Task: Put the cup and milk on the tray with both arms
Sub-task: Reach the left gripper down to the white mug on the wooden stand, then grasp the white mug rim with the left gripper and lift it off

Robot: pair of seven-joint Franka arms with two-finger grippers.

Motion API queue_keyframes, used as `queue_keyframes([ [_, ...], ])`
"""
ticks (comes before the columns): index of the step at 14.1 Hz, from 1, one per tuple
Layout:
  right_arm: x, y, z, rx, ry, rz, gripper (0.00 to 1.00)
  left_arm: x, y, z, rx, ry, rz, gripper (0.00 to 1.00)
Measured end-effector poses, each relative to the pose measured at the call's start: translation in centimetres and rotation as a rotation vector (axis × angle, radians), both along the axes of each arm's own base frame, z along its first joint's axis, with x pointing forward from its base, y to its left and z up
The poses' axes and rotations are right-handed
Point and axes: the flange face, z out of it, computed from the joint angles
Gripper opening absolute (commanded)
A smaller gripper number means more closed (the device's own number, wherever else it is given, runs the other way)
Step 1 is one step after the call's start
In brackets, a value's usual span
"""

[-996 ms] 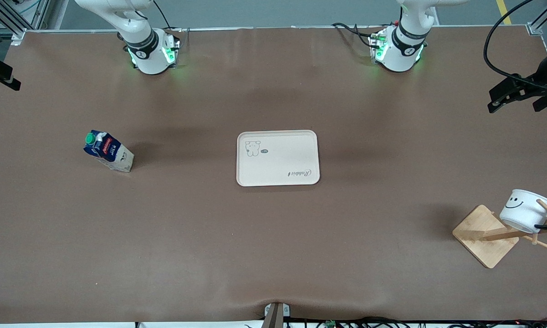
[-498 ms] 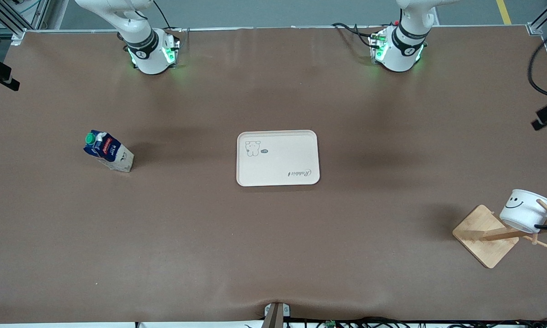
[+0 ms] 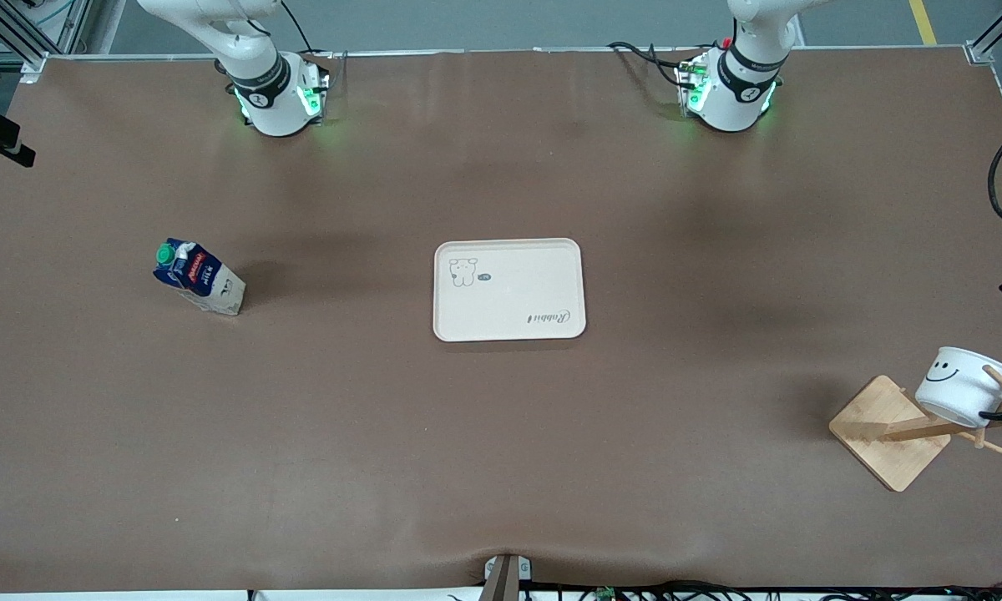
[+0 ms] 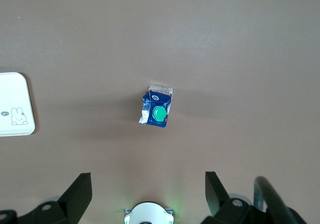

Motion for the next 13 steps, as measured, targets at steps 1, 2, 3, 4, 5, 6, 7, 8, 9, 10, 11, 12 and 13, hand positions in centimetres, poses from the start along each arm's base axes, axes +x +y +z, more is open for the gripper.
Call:
queue_keyframes([
  [1, 0.0, 0.0, -0.1, 0.0, 0.001, -0.001, 1.0, 0.2, -0.1, -1.0, 0.0, -0.033, 0.006, 1.0],
  [2, 0.1, 0.0, -0.1, 0.0, 0.003, -0.001, 1.0, 0.4, -0.4, -2.1, -0.001, -0.067, 0.012, 1.0],
  [3, 0.1, 0.0, -0.2, 0.0, 0.004, -0.001, 1.0, 0.6, -0.8, -3.1, 0.002, -0.094, 0.012, 1.0],
  [4, 0.1, 0.0, -0.2, 0.0, 0.005, -0.001, 1.0, 1.0, -1.4, -4.2, 0.004, -0.113, 0.007, 0.97],
  [5, 0.1, 0.0, -0.2, 0.0, 0.005, -0.001, 1.0, 1.4, -1.9, -5.1, 0.005, -0.128, 0.002, 0.9],
  [6, 0.2, 0.0, -0.2, 0.0, 0.005, -0.001, 1.0, 1.9, -2.2, -6.0, 0.008, -0.143, -0.002, 0.82],
  [7, 0.2, 0.0, -0.2, 0.0, 0.005, -0.001, 1.0, 2.4, -2.4, -6.7, 0.009, -0.153, -0.005, 0.81],
  [8, 0.2, 0.0, -0.3, 0.0, 0.006, -0.001, 1.0, 2.8, -2.6, -7.3, 0.01, -0.162, -0.007, 0.81],
  [9, 0.2, 0.0, -0.3, 0.0, 0.006, -0.001, 1.0, 3.2, -2.7, -8.0, 0.011, -0.17, -0.008, 0.77],
  [10, 0.2, -0.1, -0.3, 0.0, 0.006, -0.001, 1.0, 3.4, -2.7, -8.6, 0.012, -0.176, -0.007, 0.68],
  [11, 0.2, -0.1, -0.3, 0.0, 0.006, -0.001, 1.0, 3.7, -2.6, -9.2, 0.013, -0.181, -0.006, 0.58],
  [12, 0.2, -0.1, -0.3, 0.0, 0.006, -0.001, 1.0, 3.9, -2.6, -9.7, 0.013, -0.185, -0.005, 0.5],
  [13, 0.2, -0.1, -0.3, 0.0, 0.006, -0.001, 1.0, 4.1, -2.8, -10.0, 0.013, -0.187, -0.008, 0.43],
])
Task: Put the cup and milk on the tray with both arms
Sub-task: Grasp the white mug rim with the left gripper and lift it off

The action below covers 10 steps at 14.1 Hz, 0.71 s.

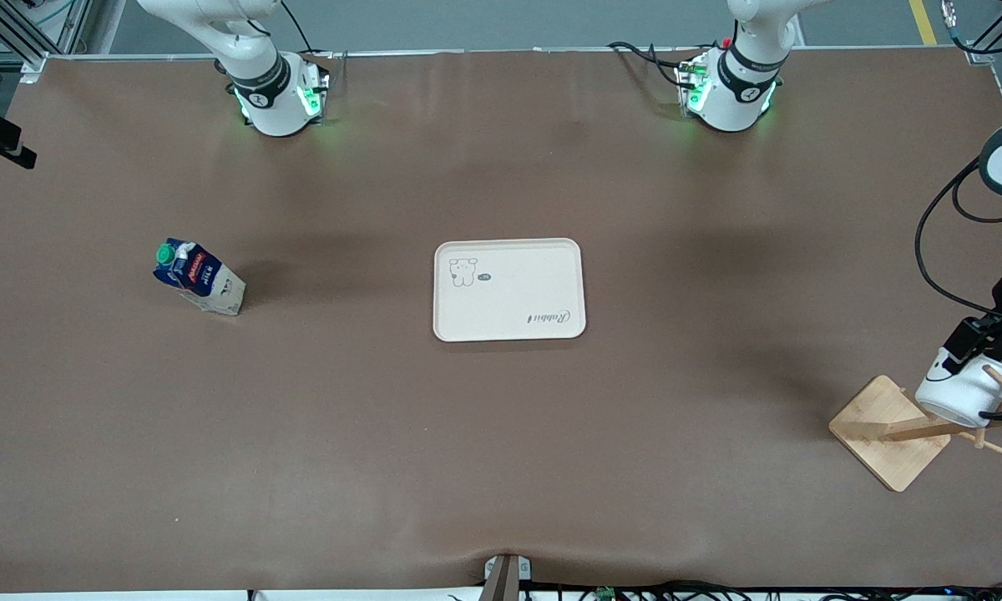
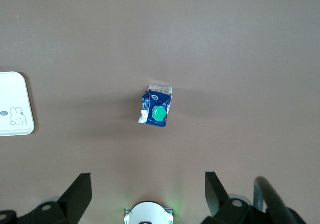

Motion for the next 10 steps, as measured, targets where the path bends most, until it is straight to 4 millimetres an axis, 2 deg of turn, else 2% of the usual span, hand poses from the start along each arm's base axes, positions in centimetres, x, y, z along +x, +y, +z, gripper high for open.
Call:
queue_keyframes([
  [5, 0.0, -0.1, 0.0, 0.0, 0.0, -0.003, 1.0, 0.5, -1.4, 0.1, 0.001, -0.015, -0.023, 0.0],
  [10, 0.0, -0.2, 0.0, 0.0, 0.001, -0.004, 1.0, 0.6, -2.6, 0.9, 0.015, -0.025, -0.069, 0.0],
])
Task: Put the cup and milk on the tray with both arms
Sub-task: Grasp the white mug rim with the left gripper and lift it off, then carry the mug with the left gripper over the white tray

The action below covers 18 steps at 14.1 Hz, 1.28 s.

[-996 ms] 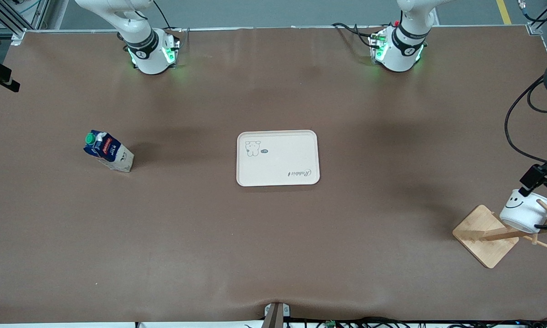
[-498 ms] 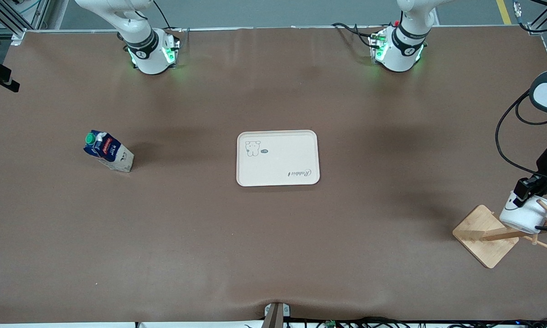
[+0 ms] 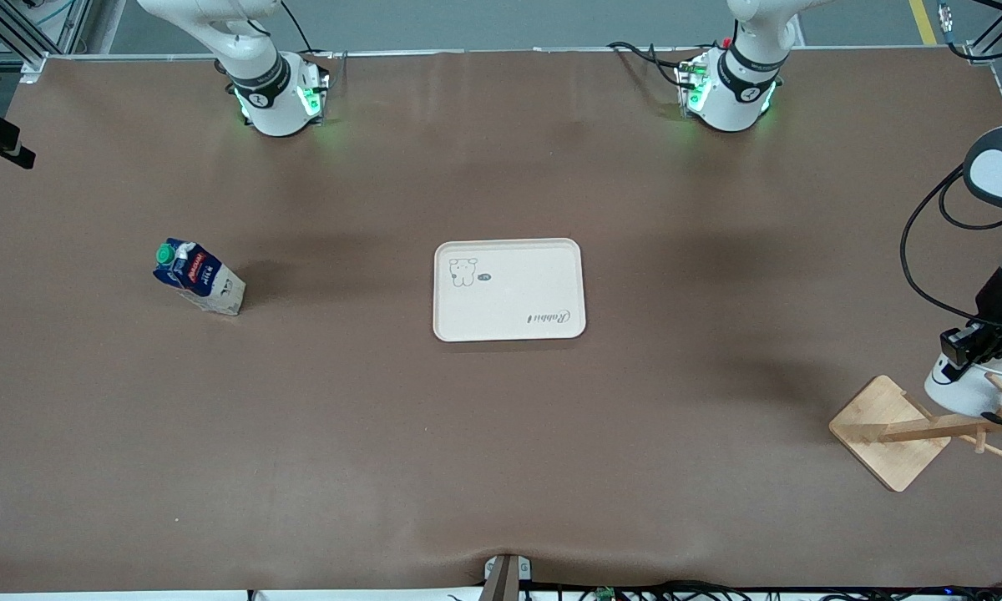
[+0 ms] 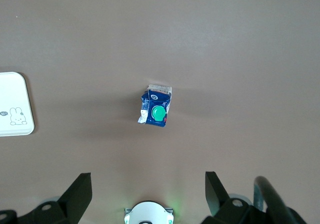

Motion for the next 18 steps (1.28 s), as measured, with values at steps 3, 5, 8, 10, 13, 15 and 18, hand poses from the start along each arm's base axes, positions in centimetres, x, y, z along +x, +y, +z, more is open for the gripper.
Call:
queue_keyframes([
  [3, 0.0, -0.2, 0.0, 0.0, 0.001, -0.003, 1.0, -0.9, -1.4, 1.7, -0.009, 0.055, -0.032, 0.0],
  [5, 0.0, -0.2, 0.0, 0.0, 0.001, -0.004, 1.0, -1.8, -3.0, 3.3, -0.014, 0.099, -0.063, 0.0],
  [8, 0.0, -0.2, -0.1, 0.0, 0.002, -0.005, 1.0, -3.0, -6.6, 5.8, -0.017, 0.162, -0.128, 0.0],
  [10, 0.0, -0.2, -0.1, 0.0, 0.002, -0.005, 1.0, -3.5, -9.1, 7.0, -0.03, 0.219, -0.157, 0.0],
  [13, 0.0, -0.2, -0.1, 0.0, 0.002, -0.005, 1.0, -4.1, -13.3, 7.4, -0.06, 0.303, -0.16, 0.0],
  [15, 0.0, -0.3, -0.1, 0.0, 0.002, -0.005, 1.0, -4.4, -16.6, 6.7, -0.078, 0.34, -0.155, 0.0],
  [18, 0.0, -0.3, -0.1, 0.0, 0.004, -0.006, 1.0, -5.0, -23.0, 4.3, -0.12, 0.425, -0.104, 0.0],
])
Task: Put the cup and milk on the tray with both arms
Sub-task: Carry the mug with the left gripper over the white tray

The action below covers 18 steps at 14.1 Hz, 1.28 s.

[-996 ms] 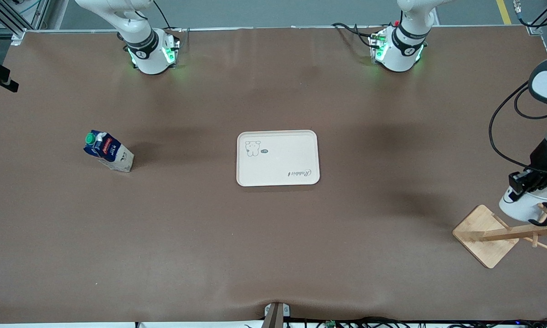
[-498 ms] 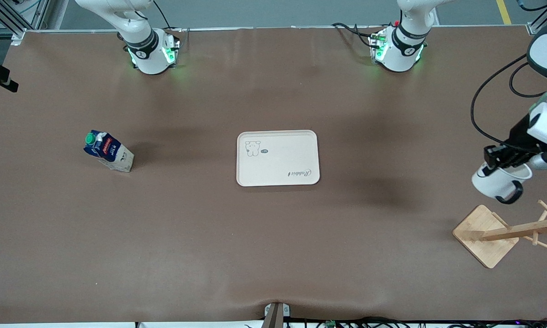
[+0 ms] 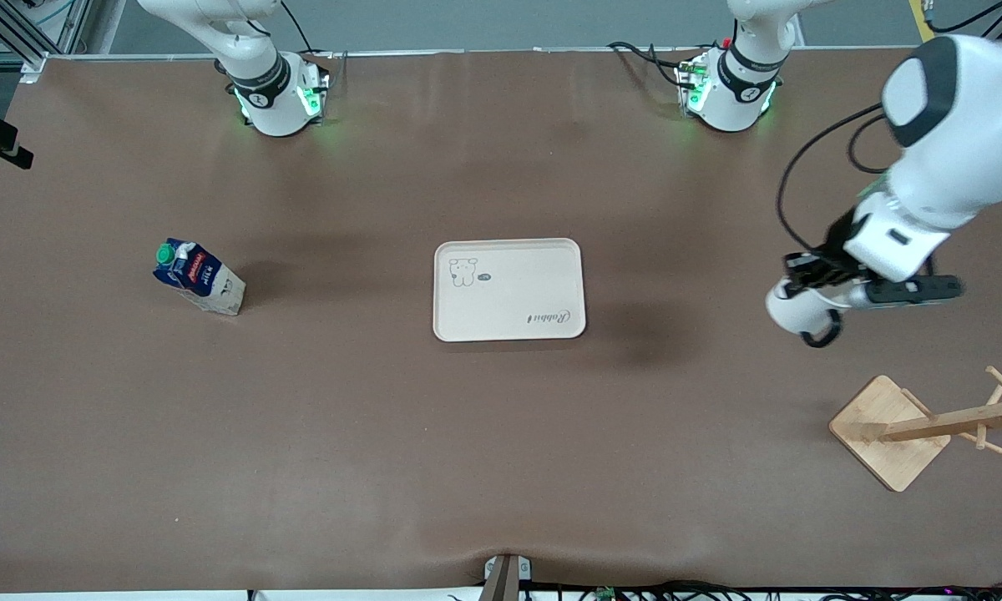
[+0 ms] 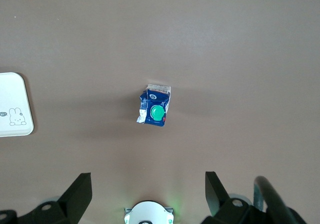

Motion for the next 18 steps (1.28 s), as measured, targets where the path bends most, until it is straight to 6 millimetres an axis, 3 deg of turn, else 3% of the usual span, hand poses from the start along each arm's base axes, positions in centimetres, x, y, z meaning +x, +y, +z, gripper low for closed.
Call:
queue_keyframes([
  [5, 1.3, 0.0, -2.0, 0.001, 0.042, 0.0, 1.0, -3.4, -13.7, -5.2, 0.091, 0.097, 0.077, 0.0],
  [7, 1.6, -0.1, -2.7, 0.001, 0.056, 0.0, 1.0, -4.8, -18.1, -7.3, 0.098, 0.132, 0.089, 0.0],
  [11, 2.4, -0.1, -4.1, 0.0, 0.087, -0.001, 1.0, -5.9, -23.2, -12.1, 0.092, 0.232, 0.122, 0.0],
  [15, 4.7, -0.7, -10.9, 0.004, 0.258, -0.009, 1.0, -7.0, -29.0, -17.1, 0.117, 0.295, 0.177, 0.0],
  [18, 6.2, -1.5, -12.9, -0.054, 0.297, 0.027, 1.0, -8.5, -32.9, -20.7, 0.176, 0.279, 0.221, 0.0],
])
